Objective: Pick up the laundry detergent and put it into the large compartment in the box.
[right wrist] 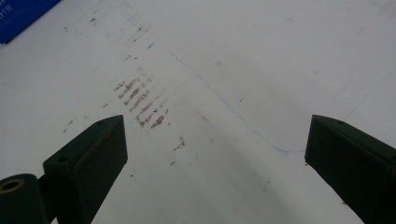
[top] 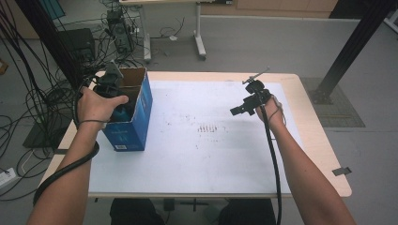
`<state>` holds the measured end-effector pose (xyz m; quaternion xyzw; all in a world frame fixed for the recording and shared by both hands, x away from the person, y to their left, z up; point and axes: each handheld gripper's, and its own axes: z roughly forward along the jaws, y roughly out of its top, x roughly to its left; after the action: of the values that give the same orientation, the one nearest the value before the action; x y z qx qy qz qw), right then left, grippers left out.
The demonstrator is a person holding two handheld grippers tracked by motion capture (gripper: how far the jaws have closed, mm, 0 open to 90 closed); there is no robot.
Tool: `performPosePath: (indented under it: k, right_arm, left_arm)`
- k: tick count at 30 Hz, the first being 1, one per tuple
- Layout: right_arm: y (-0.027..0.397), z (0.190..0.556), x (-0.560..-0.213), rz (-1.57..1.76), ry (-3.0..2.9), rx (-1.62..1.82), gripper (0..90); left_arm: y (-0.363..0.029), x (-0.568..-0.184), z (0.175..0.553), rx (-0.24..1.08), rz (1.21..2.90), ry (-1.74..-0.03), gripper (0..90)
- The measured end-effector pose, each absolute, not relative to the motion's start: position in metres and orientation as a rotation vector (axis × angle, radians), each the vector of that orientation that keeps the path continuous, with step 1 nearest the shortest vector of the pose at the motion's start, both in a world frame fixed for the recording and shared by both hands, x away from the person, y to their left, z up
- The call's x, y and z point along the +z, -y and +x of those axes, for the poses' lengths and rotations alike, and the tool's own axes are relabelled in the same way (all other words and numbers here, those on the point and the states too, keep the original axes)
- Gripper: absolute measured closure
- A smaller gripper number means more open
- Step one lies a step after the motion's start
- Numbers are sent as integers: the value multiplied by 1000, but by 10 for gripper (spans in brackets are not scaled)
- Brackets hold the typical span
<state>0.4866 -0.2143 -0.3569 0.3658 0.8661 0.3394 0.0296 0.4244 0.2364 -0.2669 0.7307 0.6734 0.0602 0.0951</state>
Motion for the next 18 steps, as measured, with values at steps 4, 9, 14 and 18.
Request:
performPosePath:
  k: [4, 9, 14, 18]
  right_arm:
    - [214, 486, -357, 1125, -2668, 1049, 53]
    - [213, 486, -356, 1119, -2668, 1049, 54]
    - [213, 486, -356, 1125, -2669, 1049, 53]
    - [214, 486, -356, 1124, -2668, 1047, 53]
  left_arm:
    - [-236, -267, 425, 180, 2167, -1997, 383]
    - [-236, -267, 425, 178, 2168, -1997, 383]
    - [-236, -267, 424, 179, 2168, -1994, 383]
    - [-235, -267, 424, 183, 2165, -1996, 382]
